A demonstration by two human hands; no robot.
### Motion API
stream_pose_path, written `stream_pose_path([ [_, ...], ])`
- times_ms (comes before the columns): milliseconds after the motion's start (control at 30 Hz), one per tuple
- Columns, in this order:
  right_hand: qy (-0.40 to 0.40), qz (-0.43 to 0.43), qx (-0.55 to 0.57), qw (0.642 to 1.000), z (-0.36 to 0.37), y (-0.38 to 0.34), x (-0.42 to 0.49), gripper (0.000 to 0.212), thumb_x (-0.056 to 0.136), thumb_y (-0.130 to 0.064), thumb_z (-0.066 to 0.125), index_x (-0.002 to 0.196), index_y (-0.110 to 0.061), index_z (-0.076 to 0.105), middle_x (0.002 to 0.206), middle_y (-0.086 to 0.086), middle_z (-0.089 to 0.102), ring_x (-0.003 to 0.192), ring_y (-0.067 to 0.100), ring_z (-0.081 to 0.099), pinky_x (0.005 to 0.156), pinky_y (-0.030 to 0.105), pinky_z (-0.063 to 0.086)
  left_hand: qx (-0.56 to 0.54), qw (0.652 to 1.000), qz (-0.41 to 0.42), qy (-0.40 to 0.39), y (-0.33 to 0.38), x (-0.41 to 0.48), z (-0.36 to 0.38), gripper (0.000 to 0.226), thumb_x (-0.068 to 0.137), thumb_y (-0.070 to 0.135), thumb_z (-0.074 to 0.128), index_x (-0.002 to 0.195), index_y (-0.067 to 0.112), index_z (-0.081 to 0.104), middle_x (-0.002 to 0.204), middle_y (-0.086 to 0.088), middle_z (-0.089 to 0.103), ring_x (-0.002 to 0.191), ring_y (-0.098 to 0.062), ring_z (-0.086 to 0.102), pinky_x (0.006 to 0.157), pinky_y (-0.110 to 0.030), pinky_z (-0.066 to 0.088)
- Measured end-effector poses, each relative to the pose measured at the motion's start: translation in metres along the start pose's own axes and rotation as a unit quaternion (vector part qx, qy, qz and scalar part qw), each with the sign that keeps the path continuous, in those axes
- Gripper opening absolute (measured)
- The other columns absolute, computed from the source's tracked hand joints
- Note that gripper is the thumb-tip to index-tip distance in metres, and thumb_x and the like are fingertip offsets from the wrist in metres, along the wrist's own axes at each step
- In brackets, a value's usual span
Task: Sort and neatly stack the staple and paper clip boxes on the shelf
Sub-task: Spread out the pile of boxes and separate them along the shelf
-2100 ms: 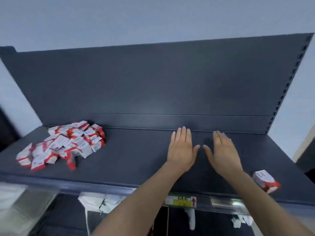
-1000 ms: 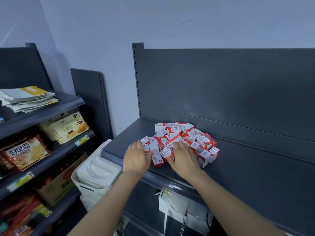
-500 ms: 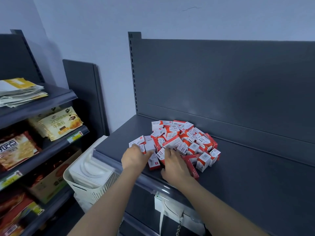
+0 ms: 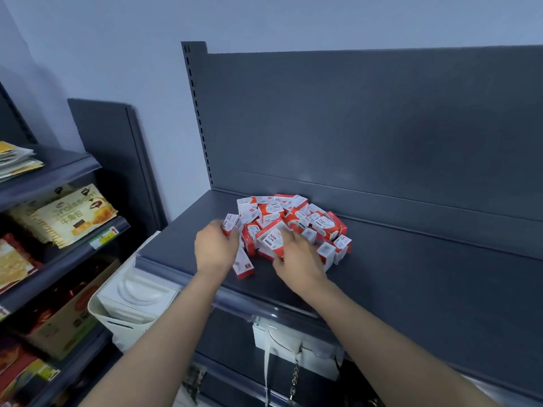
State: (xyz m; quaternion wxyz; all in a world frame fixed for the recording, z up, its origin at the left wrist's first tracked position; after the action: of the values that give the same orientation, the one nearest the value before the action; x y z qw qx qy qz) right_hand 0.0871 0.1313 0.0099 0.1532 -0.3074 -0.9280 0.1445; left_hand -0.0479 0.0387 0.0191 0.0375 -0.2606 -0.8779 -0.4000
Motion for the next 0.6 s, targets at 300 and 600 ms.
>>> stream_pose_path([
  [300, 0.060, 0.049, 0.022, 0.997, -0.078, 0.095, -0.050, 0.052, 0.089, -0.019, 0.052, 0.137, -0.009, 0.037, 0.131, 0.010, 0.049, 0.121, 0.028, 0.046, 0.095, 0.036, 0.042, -0.038, 0.991, 0.127, -0.030, 0.128, -0.053, 0.067, 0.019, 0.088, 0.020, 0.056, 0.085, 0.001, 0.059, 0.071, -0.017, 0.063, 0.075, -0.037, 0.059, 0.061, -0.029, 0.031],
  [600, 0.104, 0.114, 0.013, 0.988, -0.154, 0.251, -0.160, 0.050, 0.090, -0.014, 0.051, 0.137, -0.008, 0.037, 0.128, 0.010, 0.051, 0.117, 0.025, 0.047, 0.091, 0.030, 0.040, -0.106, 0.975, 0.166, -0.100, 0.265, -0.179, 0.163, 0.019, 0.088, 0.017, 0.056, 0.095, 0.002, 0.065, 0.084, -0.015, 0.069, 0.081, -0.032, 0.062, 0.070, -0.032, 0.042],
])
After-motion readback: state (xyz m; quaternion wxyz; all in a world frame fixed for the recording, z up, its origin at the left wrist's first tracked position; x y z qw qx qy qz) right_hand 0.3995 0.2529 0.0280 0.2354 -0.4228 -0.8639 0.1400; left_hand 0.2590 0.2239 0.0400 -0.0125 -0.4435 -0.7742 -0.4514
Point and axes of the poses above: each hand's wrist, its own x-axis towards the middle knuckle, its own z-axis out of the palm, y = z × x, the point moved 4 cm from there along x, towards the middle knuckle
